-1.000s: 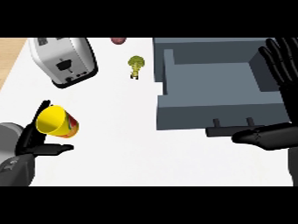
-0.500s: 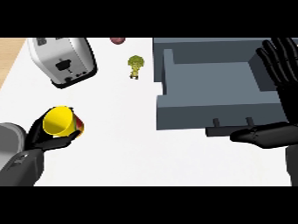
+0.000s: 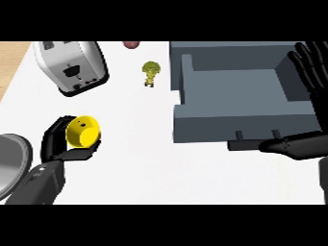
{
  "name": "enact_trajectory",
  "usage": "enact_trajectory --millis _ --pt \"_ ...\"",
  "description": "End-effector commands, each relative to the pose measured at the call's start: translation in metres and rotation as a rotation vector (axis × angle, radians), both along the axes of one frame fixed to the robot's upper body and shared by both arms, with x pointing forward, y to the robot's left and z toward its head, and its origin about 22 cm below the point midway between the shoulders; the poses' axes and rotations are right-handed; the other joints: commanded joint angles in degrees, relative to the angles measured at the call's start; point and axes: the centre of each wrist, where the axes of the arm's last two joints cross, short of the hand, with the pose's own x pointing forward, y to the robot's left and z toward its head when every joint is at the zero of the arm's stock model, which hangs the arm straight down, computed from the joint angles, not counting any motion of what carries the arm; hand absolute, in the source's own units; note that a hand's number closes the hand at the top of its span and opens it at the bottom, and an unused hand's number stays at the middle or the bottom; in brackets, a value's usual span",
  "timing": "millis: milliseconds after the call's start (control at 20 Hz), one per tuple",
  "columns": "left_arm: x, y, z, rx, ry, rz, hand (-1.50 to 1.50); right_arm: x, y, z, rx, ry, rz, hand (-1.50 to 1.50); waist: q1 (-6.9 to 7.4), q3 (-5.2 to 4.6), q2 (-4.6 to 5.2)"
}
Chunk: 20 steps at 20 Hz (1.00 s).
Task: Pick up the cup, place it into the drawer and close the drawer
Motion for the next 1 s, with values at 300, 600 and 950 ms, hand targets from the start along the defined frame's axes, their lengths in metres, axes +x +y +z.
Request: enact_trajectory --millis 300,600,950 --pt "0.03 -0.043 0.016 -0.187 -0.268 -0.167 1.5 -0.006 0.006 -0.009 -0.018 0.019 -0.008 -1.5 0.73 0.13 -0.57" --pt "0.082 -0.081 0.074 -0.151 -0.324 -0.307 1.5 -0.019 0.005 -0.006 -0.005 0.004 -0.03 -1.5 1.7 0.29 -1.19" --pt "0.126 -0.158 0.168 -0.119 -0.321 -0.436 1.5 -0.006 0.006 -0.006 -0.002 0.014 -0.055 -1.5 2.39 0.3 -1.28"
